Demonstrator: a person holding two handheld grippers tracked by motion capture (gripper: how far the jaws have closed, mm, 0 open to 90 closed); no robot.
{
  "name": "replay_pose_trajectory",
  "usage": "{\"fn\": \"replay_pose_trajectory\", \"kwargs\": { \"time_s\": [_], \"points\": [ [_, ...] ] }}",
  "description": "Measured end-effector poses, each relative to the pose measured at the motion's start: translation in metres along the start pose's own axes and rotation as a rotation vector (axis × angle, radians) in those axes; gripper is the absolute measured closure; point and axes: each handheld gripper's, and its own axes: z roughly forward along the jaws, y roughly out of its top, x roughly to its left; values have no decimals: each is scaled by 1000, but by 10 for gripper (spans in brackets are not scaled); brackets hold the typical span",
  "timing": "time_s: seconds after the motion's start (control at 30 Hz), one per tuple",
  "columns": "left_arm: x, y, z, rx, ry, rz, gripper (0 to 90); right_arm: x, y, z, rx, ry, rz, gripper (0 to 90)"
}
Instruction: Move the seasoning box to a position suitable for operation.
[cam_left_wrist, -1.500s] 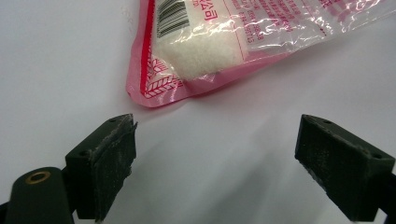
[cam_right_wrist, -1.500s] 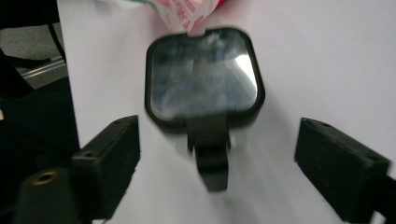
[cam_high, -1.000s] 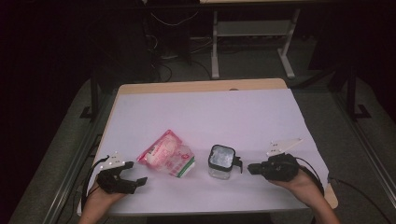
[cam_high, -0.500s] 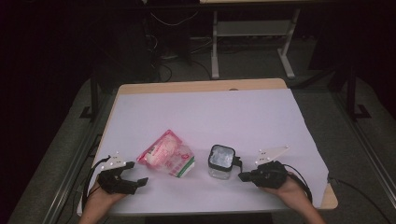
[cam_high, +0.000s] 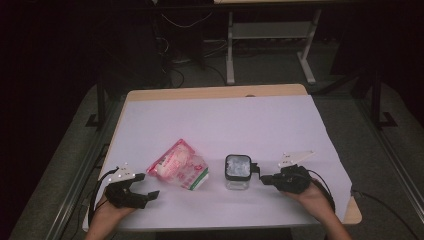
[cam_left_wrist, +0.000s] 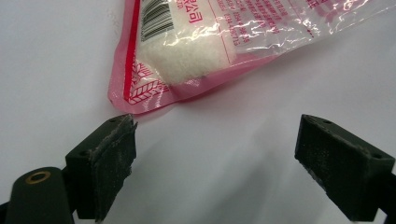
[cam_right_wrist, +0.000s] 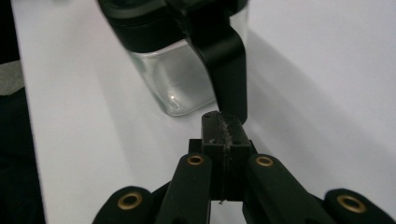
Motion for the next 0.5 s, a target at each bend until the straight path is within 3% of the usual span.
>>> {"fn": "replay_pose_trajectory", "kwargs": {
  "time_s": [0.1, 0.5],
  "points": [
    [-1, 1, 0, -9, 0, 3, 119, -7, 2, 3, -16, -12, 29, 899],
    [-1, 0, -2, -11, -7, -1, 119, -16, 10, 15, -22, -33, 35, 899]
  ]
}}
